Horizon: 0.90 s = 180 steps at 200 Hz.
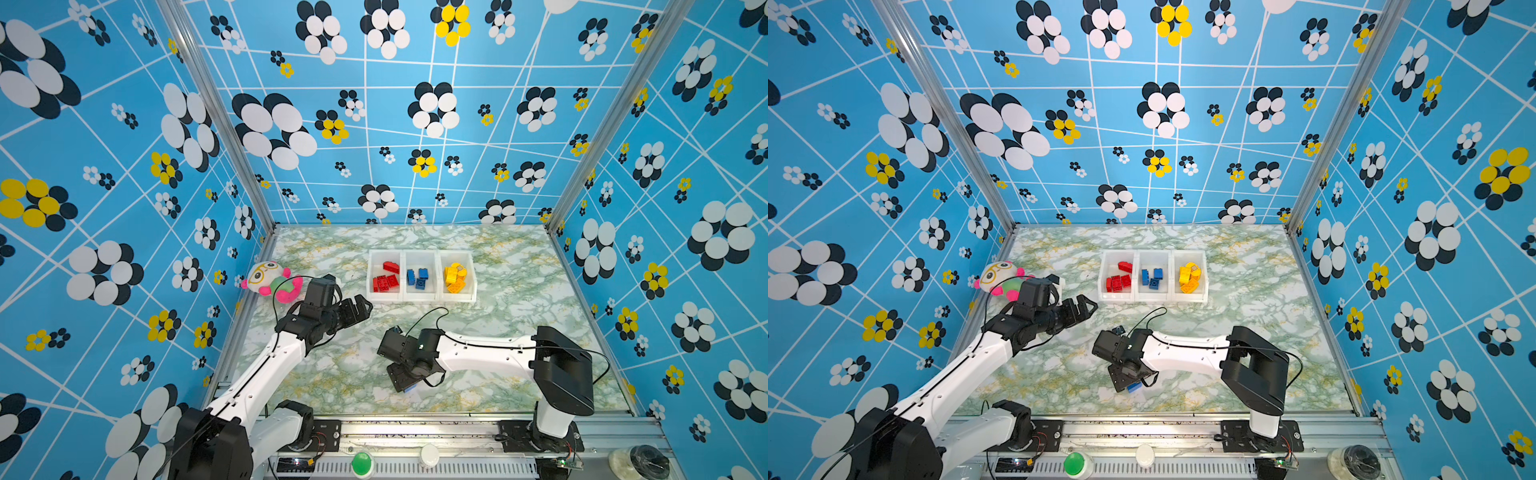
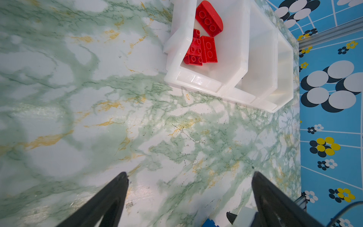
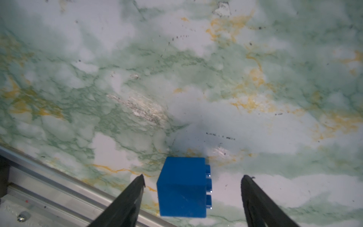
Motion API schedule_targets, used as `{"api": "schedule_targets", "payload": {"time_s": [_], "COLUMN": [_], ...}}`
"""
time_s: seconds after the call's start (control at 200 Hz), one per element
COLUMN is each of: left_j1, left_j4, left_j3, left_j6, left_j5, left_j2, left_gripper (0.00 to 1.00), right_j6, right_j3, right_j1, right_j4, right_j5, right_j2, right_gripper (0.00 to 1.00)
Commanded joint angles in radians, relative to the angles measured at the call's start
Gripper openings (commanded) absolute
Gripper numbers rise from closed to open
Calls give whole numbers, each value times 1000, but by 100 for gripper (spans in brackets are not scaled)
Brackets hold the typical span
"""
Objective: Sort the legos into containers by color
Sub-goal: Pick up the lego from the bottom-center of the table.
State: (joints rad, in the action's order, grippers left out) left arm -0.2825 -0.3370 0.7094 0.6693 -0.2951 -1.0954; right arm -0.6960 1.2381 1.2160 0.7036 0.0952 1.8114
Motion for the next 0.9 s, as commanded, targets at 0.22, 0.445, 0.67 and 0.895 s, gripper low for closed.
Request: {"api": "schedule_targets", "payload": {"time_s": [0.22, 0.445, 0.67, 0.895], "left_j1": [4, 5, 5, 4], "left_j4": [-8, -8, -6, -7], "left_j3": [-12, -11, -11, -11], "left_j6": [-1, -1, -1, -2], "left_j5": [7, 7, 6, 7], "left_j2": [16, 14, 15, 18], "left_gripper": [99, 99, 99, 99], "right_j6": [0, -4, -7, -11], "right_j3": [47, 49, 51, 51], "right_j1": [22, 31, 32, 34], "right_j4": [74, 84, 86, 91], "right_j5": [1, 0, 8, 15], "right_j2": [76, 99, 100, 95], "right_gripper": [76, 73, 60, 48]}}
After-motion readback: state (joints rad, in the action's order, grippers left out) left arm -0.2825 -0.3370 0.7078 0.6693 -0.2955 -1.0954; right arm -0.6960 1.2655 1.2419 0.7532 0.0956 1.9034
